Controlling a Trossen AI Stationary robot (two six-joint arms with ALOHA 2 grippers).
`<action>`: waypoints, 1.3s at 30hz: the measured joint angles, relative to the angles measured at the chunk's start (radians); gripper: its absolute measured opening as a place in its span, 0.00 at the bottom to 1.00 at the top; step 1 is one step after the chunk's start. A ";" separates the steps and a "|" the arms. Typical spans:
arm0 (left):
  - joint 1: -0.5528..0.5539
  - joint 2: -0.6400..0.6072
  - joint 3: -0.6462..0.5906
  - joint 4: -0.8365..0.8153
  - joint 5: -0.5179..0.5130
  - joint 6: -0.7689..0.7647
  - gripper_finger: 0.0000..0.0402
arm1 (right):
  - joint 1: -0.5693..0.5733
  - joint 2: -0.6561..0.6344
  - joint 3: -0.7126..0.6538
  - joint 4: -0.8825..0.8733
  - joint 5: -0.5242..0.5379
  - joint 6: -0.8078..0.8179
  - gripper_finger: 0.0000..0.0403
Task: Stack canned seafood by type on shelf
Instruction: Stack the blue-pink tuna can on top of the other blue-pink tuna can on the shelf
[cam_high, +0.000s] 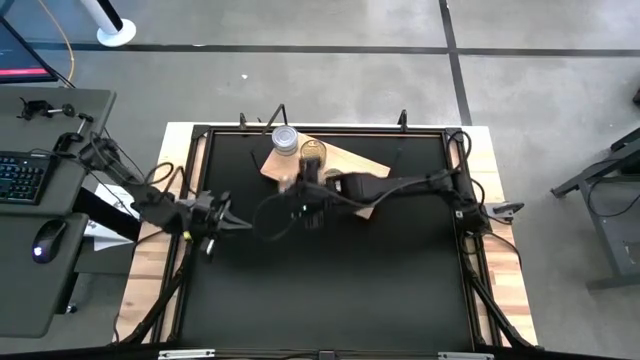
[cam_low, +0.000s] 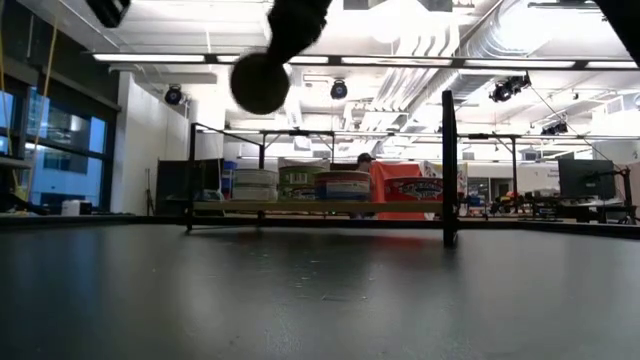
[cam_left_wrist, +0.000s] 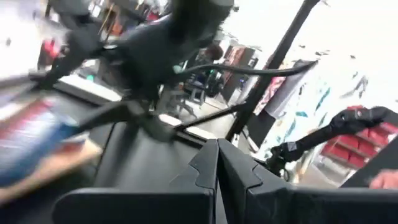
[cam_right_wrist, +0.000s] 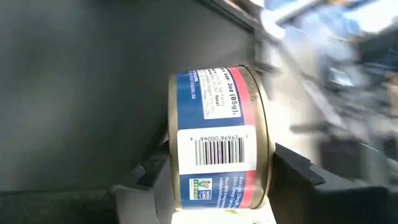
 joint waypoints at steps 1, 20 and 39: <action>0.024 -0.011 0.000 0.004 0.030 0.037 0.00 | -0.014 -0.003 0.000 0.002 0.054 -0.020 0.42; 0.362 0.135 -0.006 -0.057 0.705 -0.008 0.00 | -0.202 0.039 -0.003 -0.097 0.409 0.004 0.42; 0.404 0.134 -0.006 -0.090 0.667 0.011 0.00 | -0.060 0.008 -0.002 -0.437 0.258 0.399 0.42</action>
